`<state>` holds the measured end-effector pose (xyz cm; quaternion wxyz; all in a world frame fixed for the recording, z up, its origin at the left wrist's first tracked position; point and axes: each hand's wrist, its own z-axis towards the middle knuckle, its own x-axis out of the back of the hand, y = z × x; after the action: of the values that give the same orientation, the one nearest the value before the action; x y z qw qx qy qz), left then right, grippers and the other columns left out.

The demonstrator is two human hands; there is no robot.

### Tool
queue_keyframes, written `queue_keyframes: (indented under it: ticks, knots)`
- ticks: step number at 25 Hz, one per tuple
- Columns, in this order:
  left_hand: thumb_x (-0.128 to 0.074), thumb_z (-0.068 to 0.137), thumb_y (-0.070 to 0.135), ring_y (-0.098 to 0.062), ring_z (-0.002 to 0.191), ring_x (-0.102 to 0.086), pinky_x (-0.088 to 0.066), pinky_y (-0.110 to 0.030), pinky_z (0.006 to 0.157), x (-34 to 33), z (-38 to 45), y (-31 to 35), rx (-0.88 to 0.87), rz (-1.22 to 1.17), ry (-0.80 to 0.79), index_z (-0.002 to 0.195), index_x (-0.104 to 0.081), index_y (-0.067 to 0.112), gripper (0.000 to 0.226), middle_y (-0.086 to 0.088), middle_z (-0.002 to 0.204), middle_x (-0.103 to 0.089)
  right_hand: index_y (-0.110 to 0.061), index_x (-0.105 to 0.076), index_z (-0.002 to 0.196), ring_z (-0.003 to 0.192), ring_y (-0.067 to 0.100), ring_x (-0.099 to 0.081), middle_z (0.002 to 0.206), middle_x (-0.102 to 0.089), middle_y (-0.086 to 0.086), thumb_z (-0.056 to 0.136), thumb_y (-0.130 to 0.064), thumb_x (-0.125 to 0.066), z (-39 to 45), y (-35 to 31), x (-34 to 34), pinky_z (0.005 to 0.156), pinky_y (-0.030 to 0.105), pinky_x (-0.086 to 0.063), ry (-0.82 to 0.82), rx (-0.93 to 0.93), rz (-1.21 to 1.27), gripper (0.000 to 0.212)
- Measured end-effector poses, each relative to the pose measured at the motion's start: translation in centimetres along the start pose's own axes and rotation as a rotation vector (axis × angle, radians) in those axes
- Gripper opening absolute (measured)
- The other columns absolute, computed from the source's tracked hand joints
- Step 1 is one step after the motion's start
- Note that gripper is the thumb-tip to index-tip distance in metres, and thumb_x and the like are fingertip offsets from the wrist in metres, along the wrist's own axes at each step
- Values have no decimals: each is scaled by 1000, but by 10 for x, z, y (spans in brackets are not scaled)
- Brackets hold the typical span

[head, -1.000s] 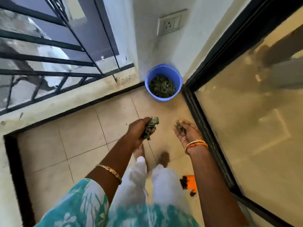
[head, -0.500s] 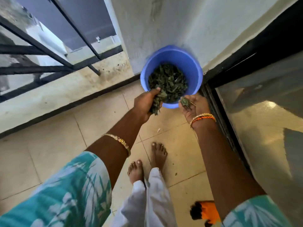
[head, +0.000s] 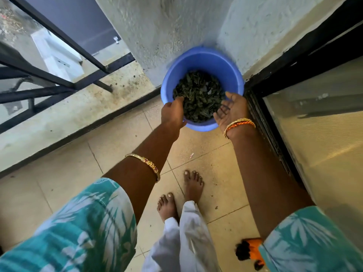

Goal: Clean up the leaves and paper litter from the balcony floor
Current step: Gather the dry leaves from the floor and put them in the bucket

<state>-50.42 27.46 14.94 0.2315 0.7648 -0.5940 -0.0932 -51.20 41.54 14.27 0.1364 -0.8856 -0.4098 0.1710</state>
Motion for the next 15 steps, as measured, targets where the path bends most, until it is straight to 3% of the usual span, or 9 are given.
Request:
queue_keyframes:
  ticks: [2,4,6,8,11,13,15]
  knots:
    - [-49,95,27,-23,85,-53,-49,-31,73,4,-5,-4,-136,195,68,103,-59,13,19,-2,88,-57,-5,-50,128,97,17,-52,110,-50,3,91,-27,-52,-4,-3,3,85,31,-44,55,20,-84,43]
    - [-46,97,25,-24,93,-55,-42,-27,73,11,-16,-14,-349,497,141,114,-58,9,26,-7,103,-60,-6,-61,99,84,16,-58,93,-59,4,90,-22,-50,-12,-1,6,69,29,-47,185,148,-148,21]
    - [-46,98,24,-29,109,-52,-41,-31,83,21,-28,-24,-557,767,187,119,-56,6,30,-14,118,-58,-10,-58,71,61,14,-54,66,-57,3,78,-25,-49,-28,7,10,59,23,-40,426,456,-233,20]
    - [-48,96,22,-34,117,-46,-43,-40,89,30,-44,-34,-702,975,207,123,-53,5,33,-18,125,-53,-9,-52,61,53,12,-44,56,-48,2,73,-24,-48,-51,20,16,51,21,-33,575,755,-300,21]
    - [-53,89,22,-41,122,-46,-45,-50,96,41,-70,-53,-962,1242,168,127,-52,0,44,-25,132,-50,-11,-55,69,63,14,-48,70,-54,7,78,-22,-51,-82,48,30,53,17,-37,544,888,-364,15]
    - [-57,86,25,-44,128,-45,-43,-52,99,50,-89,-67,-1051,1388,116,131,-50,-2,52,-28,138,-46,-8,-60,79,75,20,-53,85,-57,9,81,-22,-51,-101,71,44,59,29,-45,548,970,-514,17]
    - [-59,86,27,-42,133,-41,-40,-53,102,62,-114,-76,-1090,1509,42,136,-46,-1,59,-28,144,-41,-4,-62,94,91,27,-54,101,-58,13,83,-19,-47,-126,96,63,76,35,-45,603,1012,-733,24]
